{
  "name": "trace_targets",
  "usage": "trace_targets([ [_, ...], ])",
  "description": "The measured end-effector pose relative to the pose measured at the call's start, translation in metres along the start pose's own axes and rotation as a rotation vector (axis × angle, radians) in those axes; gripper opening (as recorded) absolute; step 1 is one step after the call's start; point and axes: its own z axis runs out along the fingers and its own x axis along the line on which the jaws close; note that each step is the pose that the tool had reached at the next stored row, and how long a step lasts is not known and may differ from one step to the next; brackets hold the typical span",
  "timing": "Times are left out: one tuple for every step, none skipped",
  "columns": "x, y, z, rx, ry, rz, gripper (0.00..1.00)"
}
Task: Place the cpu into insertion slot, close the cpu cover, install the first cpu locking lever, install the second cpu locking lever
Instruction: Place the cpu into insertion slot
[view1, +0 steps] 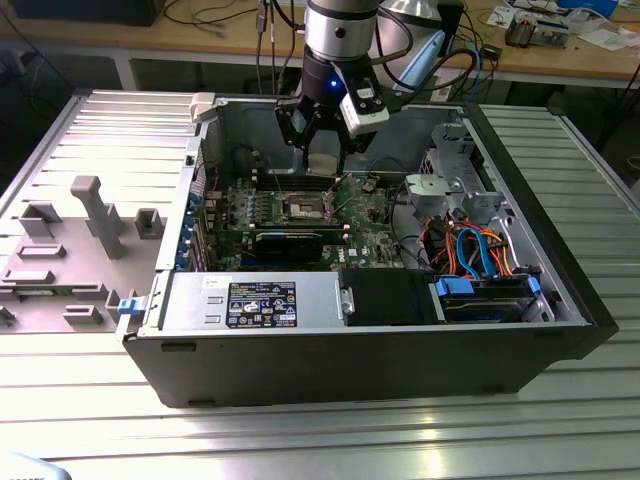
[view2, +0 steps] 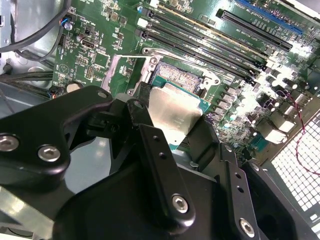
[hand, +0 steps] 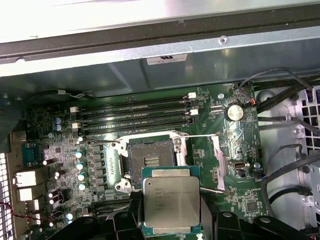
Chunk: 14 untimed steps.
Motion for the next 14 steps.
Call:
trace_targets([
  [0.0,0.0,0.0,0.0001,0.0001,0.0,0.55],
  [-0.0001,0.0001,0.0,0.0,0.0,0.0,0.55],
  [-0.0001,0.0001,0.0001,-0.0001,0.0,0.0,0.55],
  [-0.0001,0.0001,0.0,0.0,0.0,0.0,0.55],
  [-0.0001,0.0001,0.0,0.0001,0.0,0.0,0.55],
  [-0.0001,0.0002,0.0,0.0,0.0,0.0,0.55],
  [-0.0001,0.0002,0.0,0.0,0.0,0.0,0.55],
  [-0.0002,0.0002,0.0,-0.0001,0.0,0.0,0.55],
  [-0.0002,0.0002,0.0,-0.0001,0.0,0.0,0.55],
  [-0.0002,0.0003,0.0,-0.0001,0.0,0.0,0.55],
  [-0.0002,0.0003,0.0,0.0,0.0,0.0,0.55],
  [-0.0002,0.0003,0.0,0.0,0.0,0.0,0.55],
  [-0.0003,0.0003,0.0,0.0,0.0,0.0,0.55],
  [-0.0003,0.0004,0.0,0.0,0.0,0.0,0.55],
])
